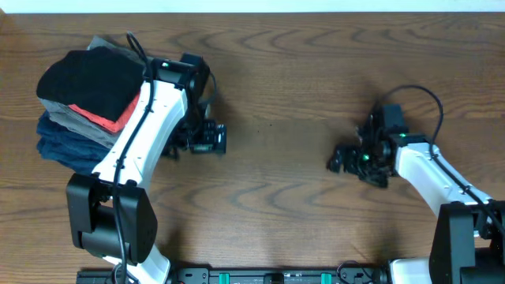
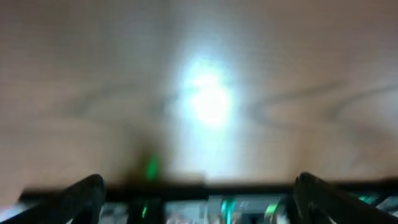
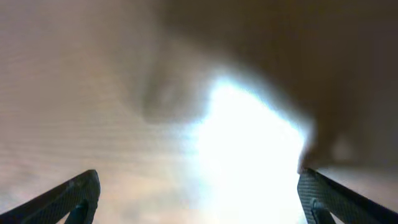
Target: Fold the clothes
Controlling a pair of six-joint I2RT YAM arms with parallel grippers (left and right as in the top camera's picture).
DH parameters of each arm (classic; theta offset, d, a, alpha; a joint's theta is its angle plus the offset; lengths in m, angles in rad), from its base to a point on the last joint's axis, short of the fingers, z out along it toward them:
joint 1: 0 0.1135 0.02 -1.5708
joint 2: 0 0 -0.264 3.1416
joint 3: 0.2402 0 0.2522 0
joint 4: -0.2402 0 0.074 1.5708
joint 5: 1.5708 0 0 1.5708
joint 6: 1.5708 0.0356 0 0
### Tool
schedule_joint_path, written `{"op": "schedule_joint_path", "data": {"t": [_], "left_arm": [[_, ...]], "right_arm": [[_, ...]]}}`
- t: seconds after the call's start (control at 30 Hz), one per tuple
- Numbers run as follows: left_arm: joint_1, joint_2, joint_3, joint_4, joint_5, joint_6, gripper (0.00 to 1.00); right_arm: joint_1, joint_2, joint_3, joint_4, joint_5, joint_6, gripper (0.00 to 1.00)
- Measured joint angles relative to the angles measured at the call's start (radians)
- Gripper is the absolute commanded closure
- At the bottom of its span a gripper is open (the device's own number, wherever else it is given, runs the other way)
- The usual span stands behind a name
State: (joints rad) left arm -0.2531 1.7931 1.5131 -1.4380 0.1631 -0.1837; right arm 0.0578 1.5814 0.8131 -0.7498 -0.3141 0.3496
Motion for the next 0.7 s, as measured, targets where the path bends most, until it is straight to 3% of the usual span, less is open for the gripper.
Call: {"op": "schedule_joint_path", "data": {"t": [0.17,0.33,0.5,0.7], "left_arm": [[-0.008,-0.03,-0.062,-0.012,-0.018,-0.008,0.02],[-0.011,-0.198,-0.22,0.086,-0.022,-0.032,0.02],[-0.011,-0.525,-0.395,0.26,-0.024,-0.056,0.02],[-0.011,-0.976,-0.57,0.491,-0.054,-0.067,0.02]], "right_arm": [[-0.014,0.0,0.0,-0.201,-0.016,-0.002,0.01],[-0.014,-0.011,-0.011,-0.23,-0.016,-0.019,0.01],[-0.013,-0.159,-0.084,-0.113,-0.012,-0.021,0.01],[0.003,-0.536,-0.195,0.005,0.052,0.007,0.01]]}}
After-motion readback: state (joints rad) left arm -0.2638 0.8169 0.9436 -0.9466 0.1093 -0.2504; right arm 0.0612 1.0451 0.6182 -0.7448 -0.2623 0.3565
